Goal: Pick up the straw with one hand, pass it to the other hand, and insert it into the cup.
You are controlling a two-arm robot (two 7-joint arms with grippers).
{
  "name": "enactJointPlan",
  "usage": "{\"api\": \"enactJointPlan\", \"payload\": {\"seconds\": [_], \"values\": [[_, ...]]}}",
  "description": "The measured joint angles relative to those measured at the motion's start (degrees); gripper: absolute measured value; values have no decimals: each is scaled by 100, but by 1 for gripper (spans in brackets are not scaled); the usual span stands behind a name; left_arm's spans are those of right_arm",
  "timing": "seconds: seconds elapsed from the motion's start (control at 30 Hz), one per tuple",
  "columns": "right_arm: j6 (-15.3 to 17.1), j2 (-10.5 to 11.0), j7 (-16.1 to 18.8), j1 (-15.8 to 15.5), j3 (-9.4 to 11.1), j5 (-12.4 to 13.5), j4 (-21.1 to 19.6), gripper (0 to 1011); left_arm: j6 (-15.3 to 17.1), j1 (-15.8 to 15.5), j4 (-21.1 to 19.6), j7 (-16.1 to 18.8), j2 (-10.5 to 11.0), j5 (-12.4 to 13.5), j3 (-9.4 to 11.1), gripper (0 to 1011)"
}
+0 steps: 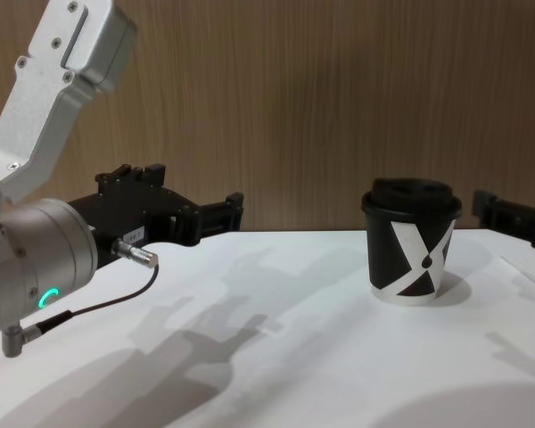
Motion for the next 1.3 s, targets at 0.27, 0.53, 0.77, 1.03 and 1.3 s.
{"api": "enactJointPlan", "payload": {"seconds": [0.27,0.53,0.77,1.03,1.3], "values": [[169,55,-139,-2,78,-165,61,1001,0,0,0,0,0,0,0,1003],[341,99,-240,19,149,-297,156,1001,0,0,0,0,0,0,0,1003],[431,98,-250,70,192,-336,254,1001,0,0,0,0,0,0,0,1003],[588,90,-175,139,253,-333,344,1001,0,0,0,0,0,0,0,1003],[763,134,-91,156,326,-311,365,1001,0,0,0,0,0,0,0,1003]]}}
